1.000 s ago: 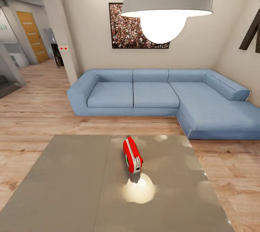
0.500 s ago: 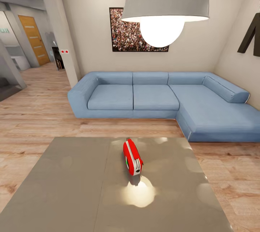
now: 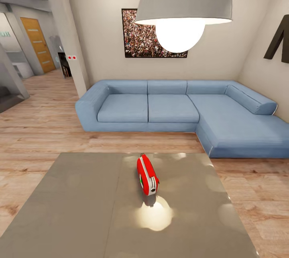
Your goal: Turn on the radio receiver that's on the table in the living room.
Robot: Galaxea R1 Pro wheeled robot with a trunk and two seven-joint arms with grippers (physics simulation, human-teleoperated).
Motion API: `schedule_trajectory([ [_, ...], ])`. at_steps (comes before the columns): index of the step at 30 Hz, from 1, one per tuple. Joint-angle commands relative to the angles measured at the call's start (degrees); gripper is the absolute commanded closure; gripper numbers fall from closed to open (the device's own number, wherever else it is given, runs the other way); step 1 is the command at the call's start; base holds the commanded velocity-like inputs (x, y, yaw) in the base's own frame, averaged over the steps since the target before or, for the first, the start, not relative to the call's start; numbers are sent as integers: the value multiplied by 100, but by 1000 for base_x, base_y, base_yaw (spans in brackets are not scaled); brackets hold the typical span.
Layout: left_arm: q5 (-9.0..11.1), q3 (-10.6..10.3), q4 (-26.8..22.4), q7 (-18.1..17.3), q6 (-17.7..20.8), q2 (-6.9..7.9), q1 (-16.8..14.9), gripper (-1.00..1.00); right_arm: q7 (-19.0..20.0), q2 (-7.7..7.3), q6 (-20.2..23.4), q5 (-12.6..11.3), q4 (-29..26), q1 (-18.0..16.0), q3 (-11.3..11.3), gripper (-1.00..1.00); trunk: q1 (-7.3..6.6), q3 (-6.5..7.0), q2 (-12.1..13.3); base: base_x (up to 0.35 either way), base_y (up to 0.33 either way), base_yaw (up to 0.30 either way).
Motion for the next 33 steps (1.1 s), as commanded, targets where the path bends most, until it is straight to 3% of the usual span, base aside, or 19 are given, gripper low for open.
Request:
schedule_trajectory([
  [1,0,0,0,1,0,0,0,100,0,0,3,0,0,0,-1,-100,0,0,0,0,0,0],
  [10,0,0,0,3,0,0,0,100,0,-66,0,50,-17,0,32,-100,0,0,0,0,0,0],
  [33,0,0,0,5,0,0,0,100,0,-59,3,52,-18,0,27,-100,0,0,0,0,0,0],
])
